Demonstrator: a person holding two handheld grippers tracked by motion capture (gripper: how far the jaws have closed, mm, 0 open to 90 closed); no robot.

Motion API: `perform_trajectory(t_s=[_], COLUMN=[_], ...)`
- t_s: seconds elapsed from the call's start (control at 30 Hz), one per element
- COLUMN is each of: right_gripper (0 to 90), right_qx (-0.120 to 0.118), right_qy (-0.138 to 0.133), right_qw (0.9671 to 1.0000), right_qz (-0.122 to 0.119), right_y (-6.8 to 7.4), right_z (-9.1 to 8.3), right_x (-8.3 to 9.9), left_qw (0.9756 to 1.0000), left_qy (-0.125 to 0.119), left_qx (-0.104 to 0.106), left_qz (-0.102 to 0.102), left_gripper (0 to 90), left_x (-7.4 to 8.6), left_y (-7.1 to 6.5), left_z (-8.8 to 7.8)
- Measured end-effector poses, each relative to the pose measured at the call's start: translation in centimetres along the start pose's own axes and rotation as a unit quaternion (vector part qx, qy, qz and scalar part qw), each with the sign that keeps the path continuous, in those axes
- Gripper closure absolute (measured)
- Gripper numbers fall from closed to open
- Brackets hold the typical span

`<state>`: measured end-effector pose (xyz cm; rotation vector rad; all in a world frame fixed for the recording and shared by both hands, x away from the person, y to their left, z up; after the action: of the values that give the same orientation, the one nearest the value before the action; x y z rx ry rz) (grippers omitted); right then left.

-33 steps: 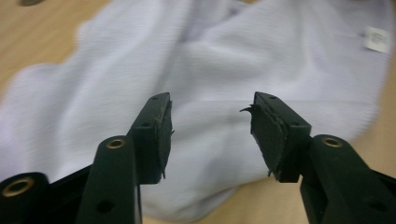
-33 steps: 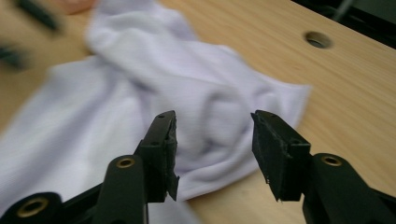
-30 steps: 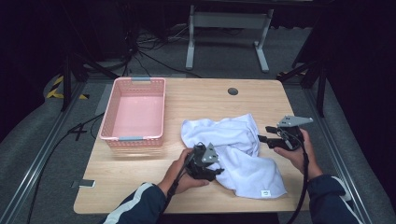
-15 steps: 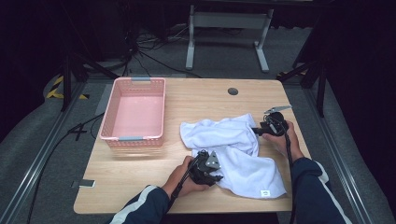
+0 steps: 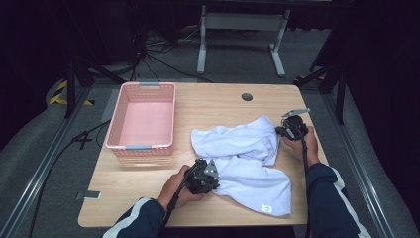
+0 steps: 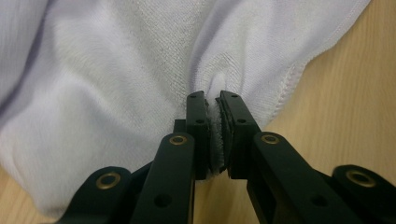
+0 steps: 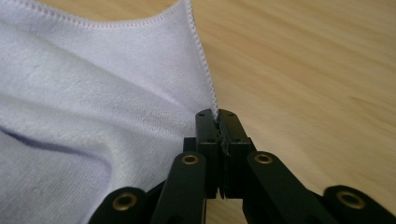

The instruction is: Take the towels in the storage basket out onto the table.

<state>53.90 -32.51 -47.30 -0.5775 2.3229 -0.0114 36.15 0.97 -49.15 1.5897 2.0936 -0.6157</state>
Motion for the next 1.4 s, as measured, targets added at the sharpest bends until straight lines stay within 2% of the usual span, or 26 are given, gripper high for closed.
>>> perform_trajectory(t_s=[0.03,0.1,0.17,0.23,0.33,0.4,0.43,0.53,0.6,0.63,0.7,0.77,0.8,0.83,0.87,0.93,1.0,1.03,1.1,1.17,1.2,1.27,1.3,1.33,1.37,1.4], right_gripper=[89.2,89.3,89.2,89.2,89.2,88.4,86.0,65.4,58.6,54.6,49.2,45.8,45.8,44.4,44.4,42.9,40.7,40.3,35.8,34.1,34.7,36.6,40.9,55.9,55.9,64.0], right_qx=[0.013,0.040,0.042,0.061,0.062,0.060,0.060,0.062,0.054,0.020,-0.031,-0.097,-0.097,-0.141,-0.141,-0.198,-0.240,-0.249,-0.257,-0.257,-0.244,-0.239,-0.236,-0.208,-0.208,-0.206], right_qy=[0.000,-0.002,-0.005,-0.007,-0.002,-0.004,-0.004,-0.008,-0.026,-0.043,-0.053,-0.056,-0.056,-0.067,-0.067,-0.071,-0.058,-0.054,-0.034,-0.011,-0.003,0.002,0.004,0.001,0.001,0.001], right_qw=[0.9999,0.9991,0.9988,0.9979,0.9977,0.9976,0.9977,0.9976,0.9977,0.9985,0.9980,0.9935,0.9935,0.9856,0.9856,0.9729,0.9587,0.9545,0.9496,0.9475,0.9497,0.9503,0.9507,0.9580,0.9580,0.9592], right_qz=[0.003,0.011,0.026,0.022,0.027,0.035,0.032,0.028,0.031,0.026,0.012,-0.021,-0.021,-0.065,-0.065,-0.096,-0.141,-0.156,-0.175,-0.190,-0.196,-0.200,-0.201,-0.197,-0.197,-0.194], right_y=[-0.6,-2.0,-3.0,-3.7,-4.1,-4.1,-4.0,-3.8,-3.4,-2.7,-0.8,2.0,2.0,5.3,5.3,8.2,10.9,11.7,13.1,13.7,13.9,13.9,13.9,13.5,13.5,13.3], right_z=[-0.2,-0.7,-1.1,-1.4,-1.3,-1.2,-1.2,-1.2,-1.7,-2.0,-2.5,-3.0,-3.0,-3.7,-3.7,-4.5,-5.1,-5.1,-4.9,-4.4,-3.9,-3.6,-3.3,-2.8,-2.8,-2.7], right_x=[0.0,-0.2,-0.2,-0.2,-0.1,-0.1,-0.1,-0.4,-0.9,-1.4,-2.2,-2.9,-2.9,-3.5,-3.5,-3.5,-3.0,-2.7,-2.1,-1.5,-1.3,-1.1,-1.1,-1.2,-1.2,-1.3], left_qw=[0.9999,0.9998,0.9995,0.9992,0.9988,0.9989,0.9988,0.9986,0.9981,0.9974,0.9972,0.9981,0.9981,0.9985,0.9985,0.9988,0.9987,0.9985,0.9981,0.9982,0.9982,0.9983,0.9984,0.9981,0.9981,0.9985], left_qy=[0.000,-0.002,-0.006,-0.001,0.001,0.000,-0.008,-0.036,-0.062,-0.072,-0.074,-0.058,-0.058,-0.051,-0.051,-0.042,-0.036,-0.036,-0.044,-0.043,-0.043,-0.039,-0.035,-0.036,-0.037,-0.034], left_qx=[0.005,0.016,0.028,0.038,0.049,0.047,0.047,0.038,0.005,-0.004,-0.008,-0.021,-0.021,-0.021,-0.021,-0.024,-0.031,-0.032,-0.028,-0.031,-0.031,-0.041,-0.043,-0.047,-0.047,-0.037], left_qz=[-0.010,-0.010,-0.011,-0.011,0.009,0.005,0.013,0.004,-0.003,-0.009,-0.008,-0.001,-0.001,0.001,0.001,-0.009,-0.019,-0.024,-0.032,-0.028,-0.028,-0.018,-0.014,-0.018,-0.016,-0.020], left_gripper=[83.1,83.1,83.1,83.1,82.8,81.5,79.8,69.4,60.2,54.4,53.0,50.0,50.0,49.8,49.2,48.3,46.0,45.2,45.7,46.7,49.3,53.1,55.9,63.3,63.3,67.6], left_x=[0.5,1.4,2.0,2.3,2.3,2.1,1.8,1.0,0.1,-0.2,-0.6,-0.9,-0.9,-1.2,-1.2,-1.2,-1.1,-1.1,-1.1,-1.2,-1.2,-1.2,-1.1,-1.1,-1.1,-1.0], left_y=[-0.2,-0.7,-1.5,-2.6,-4.0,-4.5,-4.5,-4.3,-3.4,-3.0,-2.5,-1.9,-1.9,-1.5,-1.5,-0.9,-0.2,0.2,0.7,1.0,1.0,1.1,1.2,1.3,1.4,1.5], left_z=[-0.3,-0.9,-1.2,-1.4,-1.2,-1.2,-1.2,-1.7,-2.3,-2.4,-2.1,-1.3,-1.3,-0.4,-0.4,0.4,1.1,1.3,1.4,1.5,1.5,1.5,1.4,1.4,1.4,1.3])
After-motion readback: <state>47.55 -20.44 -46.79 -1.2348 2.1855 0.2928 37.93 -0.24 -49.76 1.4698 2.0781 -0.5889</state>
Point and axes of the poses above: each handheld gripper's, and its own axes: z roughly forward along the jaws, x roughly out of its underside, y roughly to its left, the point moved 5 cm from there along z, roughly forward along the jaws, and after that the axes turned 4 degrees about x, right-handed, at the moved point
